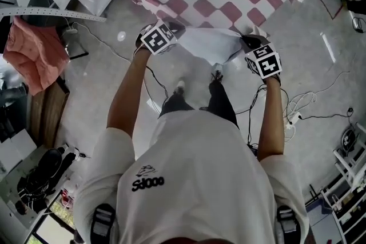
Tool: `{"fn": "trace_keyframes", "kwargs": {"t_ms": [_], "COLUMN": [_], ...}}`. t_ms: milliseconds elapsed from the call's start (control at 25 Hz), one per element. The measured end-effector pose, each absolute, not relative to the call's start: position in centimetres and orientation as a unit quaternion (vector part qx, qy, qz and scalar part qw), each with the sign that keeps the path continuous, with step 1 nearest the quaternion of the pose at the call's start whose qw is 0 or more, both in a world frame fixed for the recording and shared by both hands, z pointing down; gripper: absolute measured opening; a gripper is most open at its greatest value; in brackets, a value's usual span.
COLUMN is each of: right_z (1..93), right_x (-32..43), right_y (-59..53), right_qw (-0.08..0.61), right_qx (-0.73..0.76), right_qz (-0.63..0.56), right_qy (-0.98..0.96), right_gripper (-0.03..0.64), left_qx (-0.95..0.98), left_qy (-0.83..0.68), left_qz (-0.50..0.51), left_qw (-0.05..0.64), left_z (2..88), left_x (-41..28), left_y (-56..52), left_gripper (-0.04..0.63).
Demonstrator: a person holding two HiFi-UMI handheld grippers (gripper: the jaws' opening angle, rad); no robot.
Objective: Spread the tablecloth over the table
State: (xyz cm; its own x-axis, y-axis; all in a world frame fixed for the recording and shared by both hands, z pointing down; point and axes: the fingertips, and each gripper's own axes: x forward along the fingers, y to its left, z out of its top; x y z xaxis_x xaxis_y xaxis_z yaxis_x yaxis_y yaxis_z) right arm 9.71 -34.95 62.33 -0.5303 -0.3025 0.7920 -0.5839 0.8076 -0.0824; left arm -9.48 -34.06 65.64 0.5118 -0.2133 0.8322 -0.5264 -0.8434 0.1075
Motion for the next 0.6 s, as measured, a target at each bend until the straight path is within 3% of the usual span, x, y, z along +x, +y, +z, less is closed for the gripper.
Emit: {"fn": "trace_keyframes", "kwargs": {"t_ms": [600], "right_z": [57.4], "right_x": [7.9], "right_y": [-20.0], "right_qw": [0.401], "right_qx": [0.431], "right_qz": [0.156], "right_qy": [-0.793], "right_gripper": [0.026], "left_qx": [0.9], "left_qy": [-0.12], "left_qz": [0.407], "left_qw": [0.104], "left_z": [61.2], "left_x": [-10.3], "left_y": [-26.0], "left_gripper": [0.032]}}
